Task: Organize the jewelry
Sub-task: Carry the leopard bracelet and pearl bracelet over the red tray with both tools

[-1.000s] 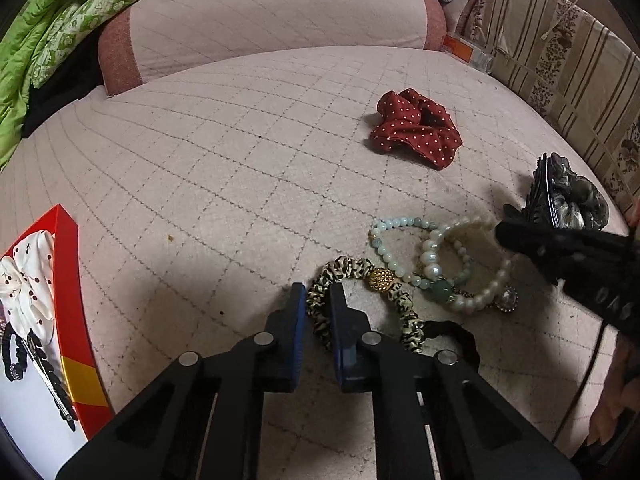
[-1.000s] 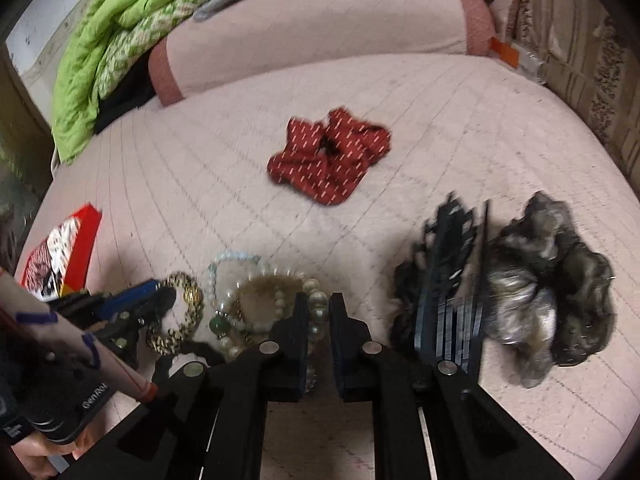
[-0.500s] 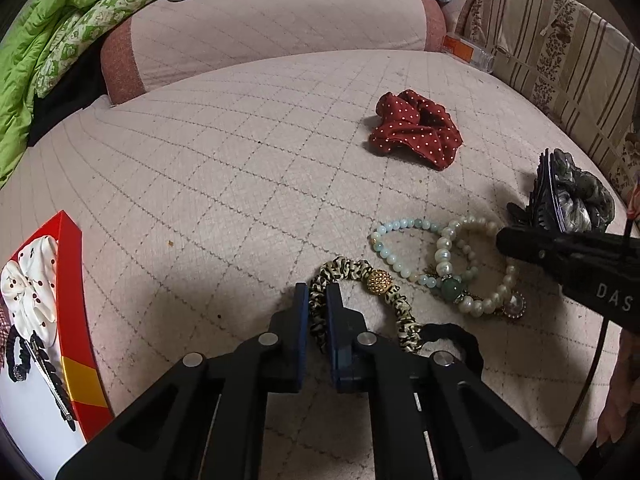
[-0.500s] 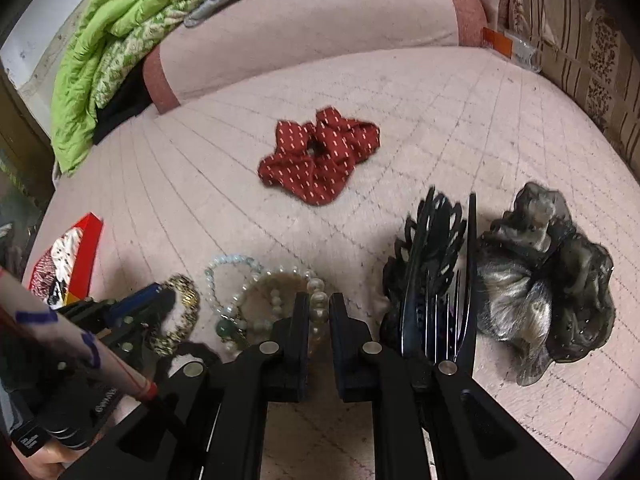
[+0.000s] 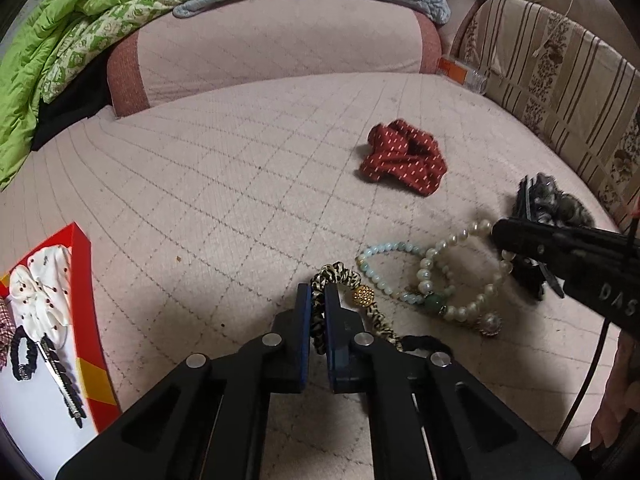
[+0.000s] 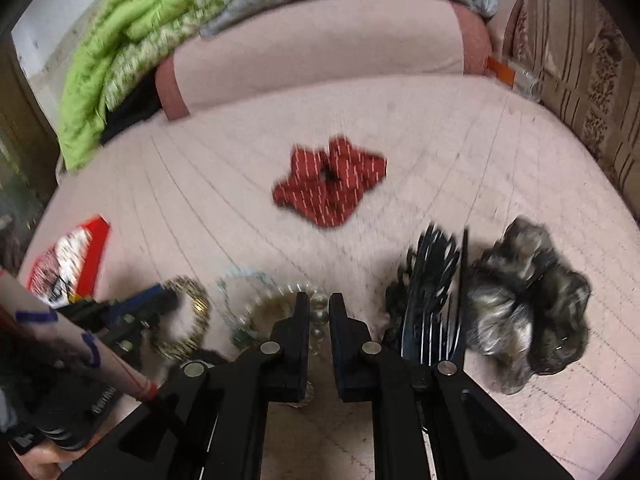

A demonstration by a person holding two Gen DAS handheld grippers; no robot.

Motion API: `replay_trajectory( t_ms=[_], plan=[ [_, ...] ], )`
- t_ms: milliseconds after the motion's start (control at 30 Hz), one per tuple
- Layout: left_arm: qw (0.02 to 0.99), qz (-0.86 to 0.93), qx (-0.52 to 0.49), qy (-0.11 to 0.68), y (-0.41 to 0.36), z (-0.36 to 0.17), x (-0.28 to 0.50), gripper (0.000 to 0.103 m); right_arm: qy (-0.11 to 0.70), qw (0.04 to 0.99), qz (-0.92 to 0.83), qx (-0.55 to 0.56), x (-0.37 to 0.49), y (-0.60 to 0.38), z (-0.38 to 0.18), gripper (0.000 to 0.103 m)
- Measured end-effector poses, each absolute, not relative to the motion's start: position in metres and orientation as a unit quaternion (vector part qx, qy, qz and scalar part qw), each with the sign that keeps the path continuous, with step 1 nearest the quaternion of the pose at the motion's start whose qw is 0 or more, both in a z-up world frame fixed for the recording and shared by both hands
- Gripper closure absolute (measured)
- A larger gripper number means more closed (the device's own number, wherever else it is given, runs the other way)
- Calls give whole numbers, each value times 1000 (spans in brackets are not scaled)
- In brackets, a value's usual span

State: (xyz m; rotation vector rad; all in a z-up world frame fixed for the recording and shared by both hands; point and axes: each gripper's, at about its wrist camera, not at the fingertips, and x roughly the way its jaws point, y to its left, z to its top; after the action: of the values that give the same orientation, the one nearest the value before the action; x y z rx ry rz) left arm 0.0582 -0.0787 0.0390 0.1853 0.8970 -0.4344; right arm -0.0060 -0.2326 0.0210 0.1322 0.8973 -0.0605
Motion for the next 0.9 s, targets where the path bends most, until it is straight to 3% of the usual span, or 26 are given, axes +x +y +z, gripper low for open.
replay_trajectory(
  t_ms=[433,900],
  plan=[
    [898,-204,66,384,-50,95,37,97,359,930,18,81,-38,-204,79,93],
    [917,-163,39,362,32,125,19,97,355,931,67,54,-30,-140,83,93]
  ],
)
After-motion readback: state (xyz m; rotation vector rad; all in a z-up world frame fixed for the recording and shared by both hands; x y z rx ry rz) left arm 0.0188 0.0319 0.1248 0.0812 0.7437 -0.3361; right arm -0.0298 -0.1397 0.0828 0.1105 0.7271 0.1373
